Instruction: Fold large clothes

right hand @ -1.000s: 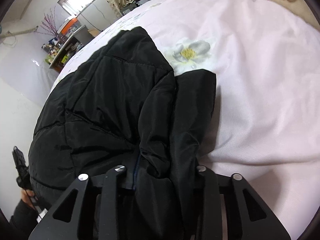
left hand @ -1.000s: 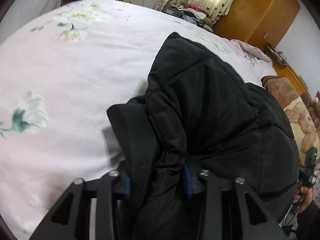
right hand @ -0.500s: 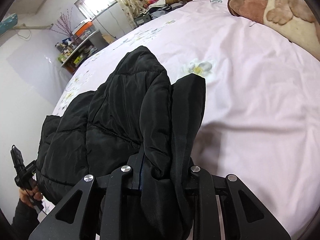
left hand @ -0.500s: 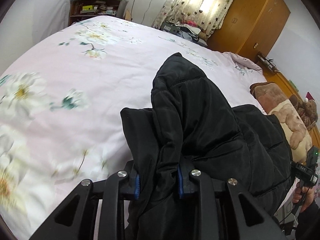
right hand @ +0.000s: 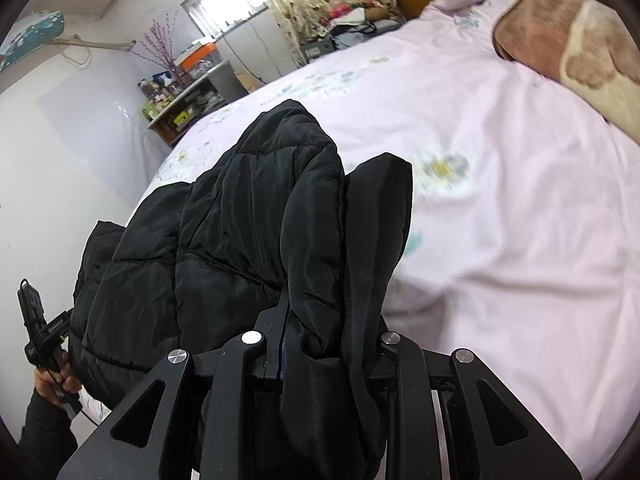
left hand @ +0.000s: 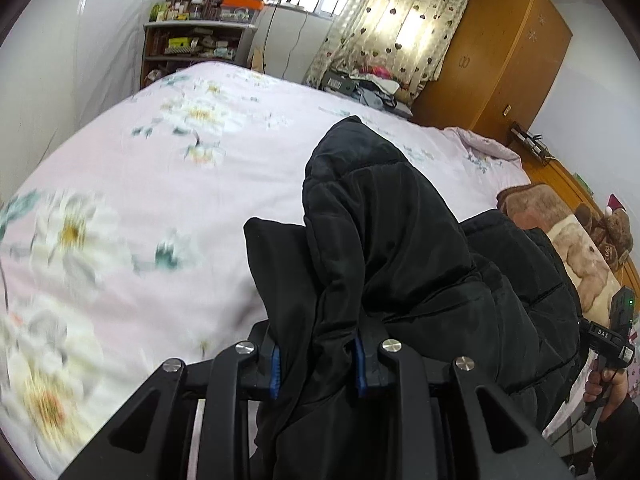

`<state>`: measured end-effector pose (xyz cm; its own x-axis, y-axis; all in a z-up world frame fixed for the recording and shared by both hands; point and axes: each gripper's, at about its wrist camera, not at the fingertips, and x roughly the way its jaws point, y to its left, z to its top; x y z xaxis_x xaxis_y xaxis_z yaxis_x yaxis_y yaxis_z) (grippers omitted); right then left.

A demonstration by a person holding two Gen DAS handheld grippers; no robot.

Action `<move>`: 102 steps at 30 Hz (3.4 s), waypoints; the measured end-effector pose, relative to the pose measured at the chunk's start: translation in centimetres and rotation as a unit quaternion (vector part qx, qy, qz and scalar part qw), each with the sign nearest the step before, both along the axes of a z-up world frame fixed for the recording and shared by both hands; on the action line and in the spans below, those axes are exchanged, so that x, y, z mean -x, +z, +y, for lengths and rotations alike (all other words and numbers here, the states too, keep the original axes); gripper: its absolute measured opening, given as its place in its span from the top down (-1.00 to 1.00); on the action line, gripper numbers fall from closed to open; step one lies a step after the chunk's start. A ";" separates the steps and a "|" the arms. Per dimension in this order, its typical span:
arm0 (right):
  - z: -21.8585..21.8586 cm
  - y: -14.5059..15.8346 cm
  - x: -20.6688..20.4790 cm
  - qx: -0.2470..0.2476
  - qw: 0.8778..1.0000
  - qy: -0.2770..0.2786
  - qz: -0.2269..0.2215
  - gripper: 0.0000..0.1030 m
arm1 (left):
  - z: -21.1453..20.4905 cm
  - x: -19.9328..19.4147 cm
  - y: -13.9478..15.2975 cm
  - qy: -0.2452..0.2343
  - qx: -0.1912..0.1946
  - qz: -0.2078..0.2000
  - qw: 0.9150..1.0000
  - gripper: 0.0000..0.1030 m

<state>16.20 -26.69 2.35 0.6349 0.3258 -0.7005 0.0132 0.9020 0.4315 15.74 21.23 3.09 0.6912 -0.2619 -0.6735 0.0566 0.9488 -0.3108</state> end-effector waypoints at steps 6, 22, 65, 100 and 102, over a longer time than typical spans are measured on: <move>0.4 1.2 -6.9 0.010 1.000 0.002 -0.020 0.54 | 0.6 -6.7 1.5 -0.002 -0.003 -0.018 1.000 0.47; -1.3 -8.5 -19.7 0.036 0.997 -0.023 0.066 0.32 | 0.0 -19.1 -10.7 0.031 -0.026 0.077 0.996 0.26; 7.9 3.6 4.6 0.118 0.992 0.004 -0.036 -0.03 | -8.0 5.6 1.5 0.006 -0.092 0.005 0.996 -0.20; 14.9 4.8 17.5 0.169 0.982 0.057 -0.059 -0.03 | -11.9 18.0 1.8 -0.016 -0.114 0.006 0.993 -0.44; 15.1 4.6 17.6 0.169 0.982 0.059 -0.058 -0.03 | -12.0 18.2 1.8 -0.013 -0.121 0.005 0.993 -0.44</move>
<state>-1.44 -11.59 6.95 0.6887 0.1639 -0.7063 -0.1320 0.9862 0.1001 -2.42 9.24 4.94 0.6793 -0.1091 -0.7257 0.0805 0.9940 -0.0741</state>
